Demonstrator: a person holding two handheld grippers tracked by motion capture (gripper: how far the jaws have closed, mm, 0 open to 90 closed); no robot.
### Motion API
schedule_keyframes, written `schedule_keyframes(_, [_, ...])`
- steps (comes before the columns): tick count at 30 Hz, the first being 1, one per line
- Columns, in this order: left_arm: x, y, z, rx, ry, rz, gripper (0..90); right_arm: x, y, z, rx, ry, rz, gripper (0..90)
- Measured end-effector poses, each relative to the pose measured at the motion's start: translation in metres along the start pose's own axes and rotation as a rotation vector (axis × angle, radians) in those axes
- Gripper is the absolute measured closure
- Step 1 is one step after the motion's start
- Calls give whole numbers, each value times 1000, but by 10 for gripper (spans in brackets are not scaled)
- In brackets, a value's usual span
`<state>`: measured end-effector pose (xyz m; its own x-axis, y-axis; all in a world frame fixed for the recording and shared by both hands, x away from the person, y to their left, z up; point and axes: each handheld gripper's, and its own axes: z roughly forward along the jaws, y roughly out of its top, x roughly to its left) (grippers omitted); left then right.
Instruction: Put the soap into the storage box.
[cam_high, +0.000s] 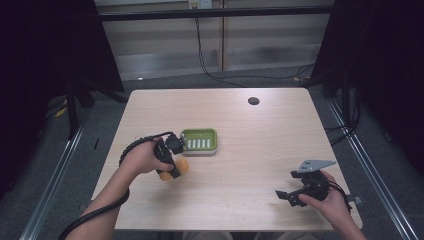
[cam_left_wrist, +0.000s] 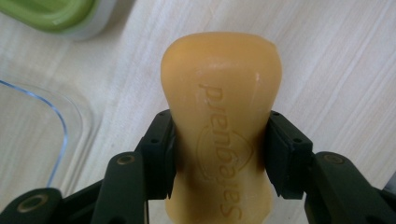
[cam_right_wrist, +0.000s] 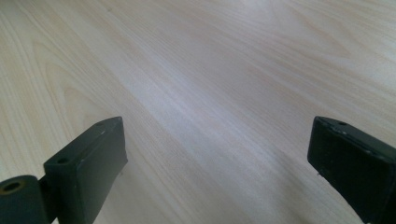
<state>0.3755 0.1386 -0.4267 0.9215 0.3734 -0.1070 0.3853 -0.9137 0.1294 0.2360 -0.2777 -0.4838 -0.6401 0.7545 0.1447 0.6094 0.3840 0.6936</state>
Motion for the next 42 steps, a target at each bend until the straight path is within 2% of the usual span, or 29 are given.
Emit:
schedule_keyframes(5, [1,4,-4,0,3,24,500,0,0,-1,-8,-1,4,39])
schedule_keyframes(8, [3,7,-6,-12,-5,15,500,0,0,0,-8,0,4,35])
schedule_keyframes(14, [5,12,-10,-12,11,31,501,-1,0,0,-14,7,-2,23])
schedule_keyframes(19, [8,17,-13,-1,-10,39,501,-1,-1,-1,-7,5,-4,23])
schedule_keyframes(20, [8,19,-13,-13,6,34,501,-1,-1,0,-5,4,-8,23])
schedule_keyframes(32, [10,30,-16,-17,7,55,501,-1,-1,1,5,2,-18,23])
schedule_keyframes(35, [10,31,-16,-21,7,50,501,-2,-1,1,3,2,-17,23])
schedule_keyframes(41, [12,37,-19,-6,7,76,501,-1,-1,1,6,-1,-18,22])
schedule_keyframes(42, [14,38,-20,2,-6,82,500,-1,-1,2,2,3,-23,23])
